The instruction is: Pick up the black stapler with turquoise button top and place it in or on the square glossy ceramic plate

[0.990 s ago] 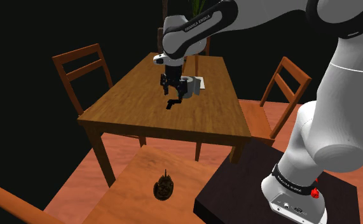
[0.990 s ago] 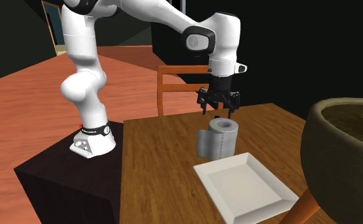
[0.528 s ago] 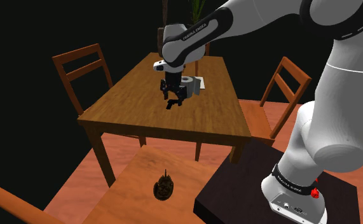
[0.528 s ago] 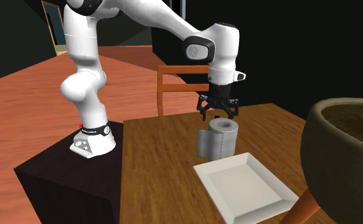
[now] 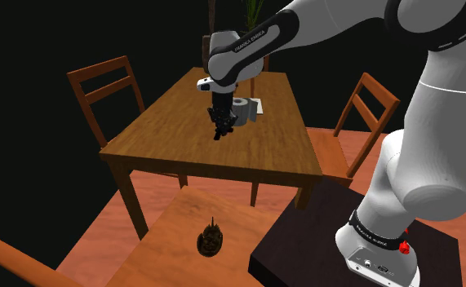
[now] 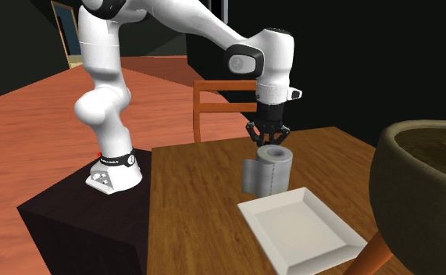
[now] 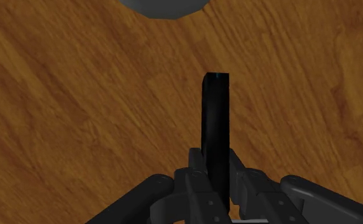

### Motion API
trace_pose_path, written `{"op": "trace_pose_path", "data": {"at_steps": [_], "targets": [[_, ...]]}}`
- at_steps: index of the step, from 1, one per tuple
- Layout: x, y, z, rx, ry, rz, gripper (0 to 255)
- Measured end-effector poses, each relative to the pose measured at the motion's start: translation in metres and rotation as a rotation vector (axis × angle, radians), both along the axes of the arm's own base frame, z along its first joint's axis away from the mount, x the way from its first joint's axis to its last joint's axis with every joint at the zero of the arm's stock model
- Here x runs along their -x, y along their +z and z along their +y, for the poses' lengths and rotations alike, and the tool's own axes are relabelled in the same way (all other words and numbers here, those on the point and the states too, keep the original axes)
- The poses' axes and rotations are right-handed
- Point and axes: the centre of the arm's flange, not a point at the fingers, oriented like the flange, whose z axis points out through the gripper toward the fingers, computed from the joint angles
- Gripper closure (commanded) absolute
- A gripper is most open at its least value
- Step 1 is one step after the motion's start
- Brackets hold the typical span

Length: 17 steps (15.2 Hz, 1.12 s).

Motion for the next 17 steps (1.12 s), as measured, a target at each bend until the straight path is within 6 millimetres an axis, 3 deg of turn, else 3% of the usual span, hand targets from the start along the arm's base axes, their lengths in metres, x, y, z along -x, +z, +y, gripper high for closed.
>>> {"op": "trace_pose_path", "data": {"at_steps": [8,17], "targets": [[0.0,0.002,0.0,0.0,0.0,0.0,255],[0.0,0.047,0.0,0.0,0.0,0.0,255]]}}
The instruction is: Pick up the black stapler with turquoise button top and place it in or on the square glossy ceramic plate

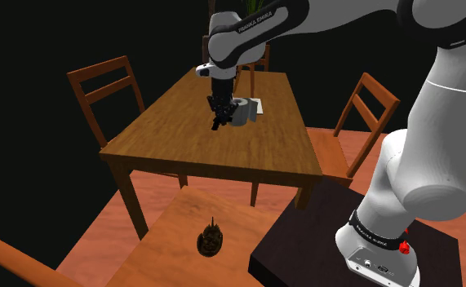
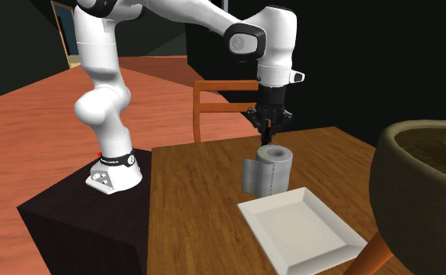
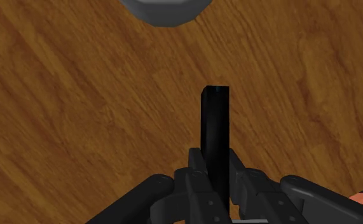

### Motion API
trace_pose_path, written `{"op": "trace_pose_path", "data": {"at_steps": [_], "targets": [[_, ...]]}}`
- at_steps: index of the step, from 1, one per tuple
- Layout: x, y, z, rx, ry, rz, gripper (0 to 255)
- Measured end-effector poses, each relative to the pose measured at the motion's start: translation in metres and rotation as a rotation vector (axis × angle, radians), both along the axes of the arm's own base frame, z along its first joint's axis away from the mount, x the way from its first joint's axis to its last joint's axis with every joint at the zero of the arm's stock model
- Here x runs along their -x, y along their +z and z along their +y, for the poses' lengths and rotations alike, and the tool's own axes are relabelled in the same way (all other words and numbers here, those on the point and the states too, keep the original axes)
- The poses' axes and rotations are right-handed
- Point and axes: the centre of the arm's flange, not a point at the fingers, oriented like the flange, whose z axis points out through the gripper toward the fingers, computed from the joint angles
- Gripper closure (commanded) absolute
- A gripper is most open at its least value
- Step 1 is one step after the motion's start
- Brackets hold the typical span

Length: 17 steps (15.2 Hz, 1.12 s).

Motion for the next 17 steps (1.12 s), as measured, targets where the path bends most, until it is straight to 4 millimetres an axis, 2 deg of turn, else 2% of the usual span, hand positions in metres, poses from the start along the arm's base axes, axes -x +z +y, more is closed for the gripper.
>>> {"op": "trace_pose_path", "data": {"at_steps": [7,9,14,17], "targets": [[0.001,0.038,0.0,0.0,0.0,0.0,255],[-0.001,0.042,-0.005,0.0,0.0,0.0,255],[-0.025,0.045,-0.059,0.0,0.0,0.0,255],[-0.037,0.045,-0.099,0.0,-0.002,0.0,255]]}}
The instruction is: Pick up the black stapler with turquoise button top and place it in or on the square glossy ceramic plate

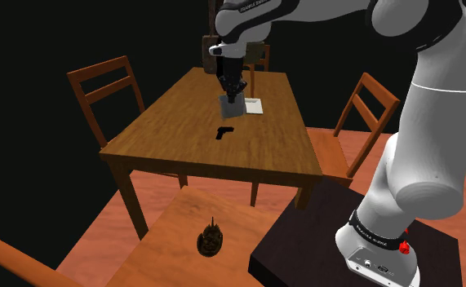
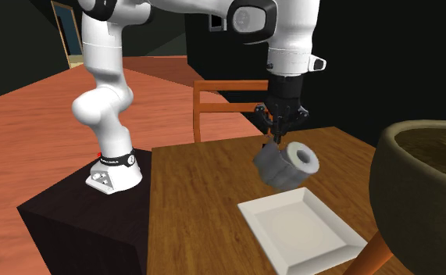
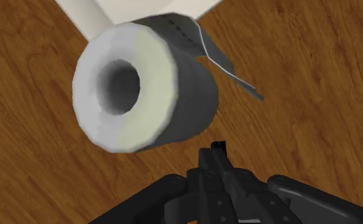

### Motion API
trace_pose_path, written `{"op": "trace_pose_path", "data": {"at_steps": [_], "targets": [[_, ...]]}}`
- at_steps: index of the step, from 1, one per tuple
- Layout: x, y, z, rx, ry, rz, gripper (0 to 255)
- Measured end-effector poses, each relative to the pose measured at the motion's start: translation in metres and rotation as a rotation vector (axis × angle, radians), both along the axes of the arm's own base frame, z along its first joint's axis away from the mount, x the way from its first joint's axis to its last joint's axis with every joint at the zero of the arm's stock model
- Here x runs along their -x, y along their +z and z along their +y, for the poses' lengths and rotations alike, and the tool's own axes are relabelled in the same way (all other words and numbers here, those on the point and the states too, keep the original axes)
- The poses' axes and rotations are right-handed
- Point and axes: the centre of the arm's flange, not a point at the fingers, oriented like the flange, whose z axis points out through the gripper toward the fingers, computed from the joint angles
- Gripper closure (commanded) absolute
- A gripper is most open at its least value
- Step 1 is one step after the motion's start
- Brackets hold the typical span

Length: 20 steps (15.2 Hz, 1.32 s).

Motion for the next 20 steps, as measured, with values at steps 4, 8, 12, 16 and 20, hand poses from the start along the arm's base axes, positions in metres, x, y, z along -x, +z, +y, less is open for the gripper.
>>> {"op": "trace_pose_path", "data": {"at_steps": [4,8,12,16,20], "targets": [[0.003,-0.008,0.003,-0.051,0.015,-0.003,0],[0.019,-0.051,0.009,-0.212,0.057,0.008,0],[0.03,-0.085,0.02,-0.328,0.087,0.009,0],[0.032,-0.105,0.029,-0.339,0.089,0.009,0],[0.032,-0.117,0.032,-0.34,0.089,0.009,0]]}}
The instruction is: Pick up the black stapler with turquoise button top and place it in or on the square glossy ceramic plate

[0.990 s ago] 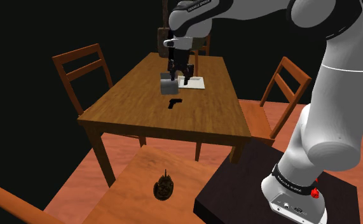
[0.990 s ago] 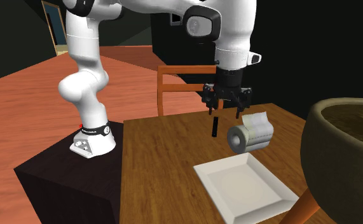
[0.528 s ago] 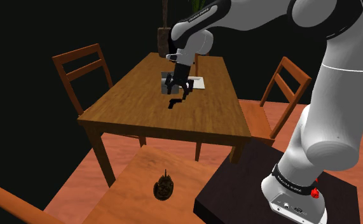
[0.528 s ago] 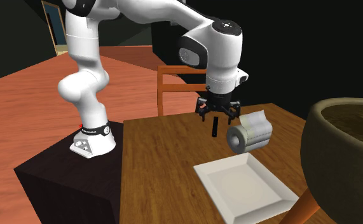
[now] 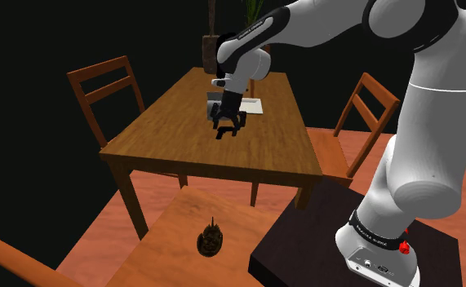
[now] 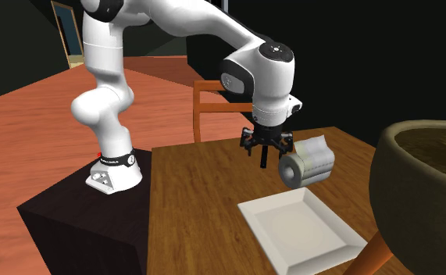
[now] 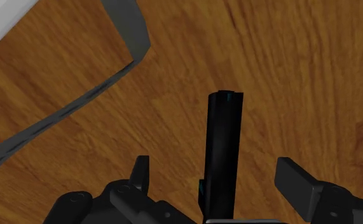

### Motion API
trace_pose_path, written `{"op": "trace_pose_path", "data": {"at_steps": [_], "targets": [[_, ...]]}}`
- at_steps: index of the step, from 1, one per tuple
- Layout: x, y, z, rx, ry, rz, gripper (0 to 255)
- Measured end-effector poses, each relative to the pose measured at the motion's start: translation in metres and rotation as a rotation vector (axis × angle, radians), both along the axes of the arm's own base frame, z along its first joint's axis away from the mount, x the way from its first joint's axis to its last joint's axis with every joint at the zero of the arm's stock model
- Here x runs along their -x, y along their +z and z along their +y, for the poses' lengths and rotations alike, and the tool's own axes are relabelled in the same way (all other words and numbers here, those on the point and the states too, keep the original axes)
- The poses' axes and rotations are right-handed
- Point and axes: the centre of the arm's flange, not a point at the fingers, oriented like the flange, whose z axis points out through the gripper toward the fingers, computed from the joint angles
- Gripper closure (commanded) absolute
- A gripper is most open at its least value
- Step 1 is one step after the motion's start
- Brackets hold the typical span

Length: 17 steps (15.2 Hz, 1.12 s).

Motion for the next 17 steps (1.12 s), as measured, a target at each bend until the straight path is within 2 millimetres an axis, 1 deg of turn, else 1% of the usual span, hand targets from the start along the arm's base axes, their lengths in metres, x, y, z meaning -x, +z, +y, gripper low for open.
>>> {"op": "trace_pose_path", "data": {"at_steps": [5,6,9,17], "targets": [[0.0,-0.0013,0.0003,0.0,0.0,0.0,0],[0.0,-0.0013,0.0003,0.0,0.0,0.0,255],[-0.0009,0.0025,-0.0003,0.0,-0.001,-0.009,255],[-0.0007,0.0031,-0.0006,0.0,-0.001,-0.004,255]]}}
